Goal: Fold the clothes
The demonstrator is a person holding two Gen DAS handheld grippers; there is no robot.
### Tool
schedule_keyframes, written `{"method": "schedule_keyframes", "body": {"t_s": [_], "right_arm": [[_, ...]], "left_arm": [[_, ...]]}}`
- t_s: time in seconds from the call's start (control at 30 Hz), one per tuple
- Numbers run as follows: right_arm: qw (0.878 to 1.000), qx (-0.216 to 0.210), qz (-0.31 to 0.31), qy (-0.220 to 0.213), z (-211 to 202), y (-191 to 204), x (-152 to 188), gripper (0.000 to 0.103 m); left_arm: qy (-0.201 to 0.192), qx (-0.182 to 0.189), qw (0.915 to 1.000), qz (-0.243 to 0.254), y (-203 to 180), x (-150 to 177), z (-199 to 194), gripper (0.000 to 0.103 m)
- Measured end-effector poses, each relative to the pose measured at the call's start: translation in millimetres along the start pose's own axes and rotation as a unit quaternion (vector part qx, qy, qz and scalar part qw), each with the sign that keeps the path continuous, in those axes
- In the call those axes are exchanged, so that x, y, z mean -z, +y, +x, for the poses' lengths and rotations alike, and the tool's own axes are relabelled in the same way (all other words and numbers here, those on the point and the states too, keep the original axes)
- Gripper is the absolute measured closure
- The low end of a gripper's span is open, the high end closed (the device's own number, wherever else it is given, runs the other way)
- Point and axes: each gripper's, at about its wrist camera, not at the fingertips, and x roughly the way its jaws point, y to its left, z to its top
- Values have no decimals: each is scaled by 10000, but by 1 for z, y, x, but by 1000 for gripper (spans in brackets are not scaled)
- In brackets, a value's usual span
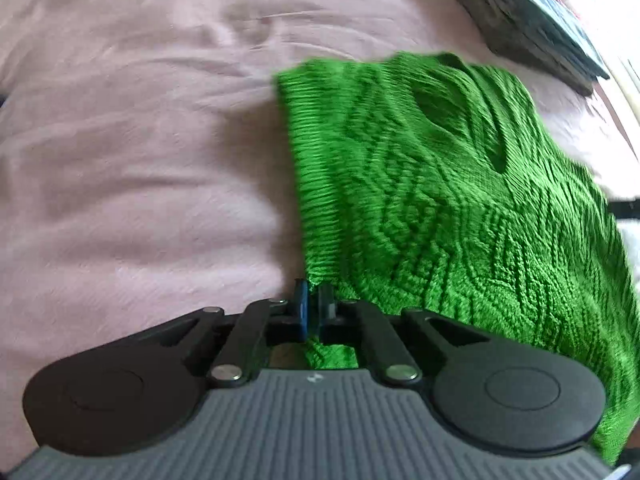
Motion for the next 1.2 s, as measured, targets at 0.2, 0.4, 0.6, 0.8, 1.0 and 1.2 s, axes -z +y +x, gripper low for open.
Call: {"method": "schedule_keyframes", "body": {"t_s": [0.2,0.4,0.6,0.8,1.0,1.2], "right_arm": [[9981,-287,-479,-247,4,18,-24,45],[9925,-813,-813,-415,35,34,-68,45],[9865,-1501,-503,-428,89,44,-117,45],[9812,-1621,-839,-626,107,68,-117,92],[9859,-995,-1021,-874,109,77,-114,81],[9747,-583,-1567,-1484,66,103,-104,45]], "left_arm": [[-521,103,9970,-556,17,-5,-15,92],[-971,289,9858,-1340,47,-31,-21,67],[-1083,569,9728,-1966,58,-62,16,56],[-1359,609,9719,-1823,50,-72,36,99],[-1406,218,9628,-2299,59,-71,51,96],[-1681,-591,9598,-2167,29,-74,15,71]]}}
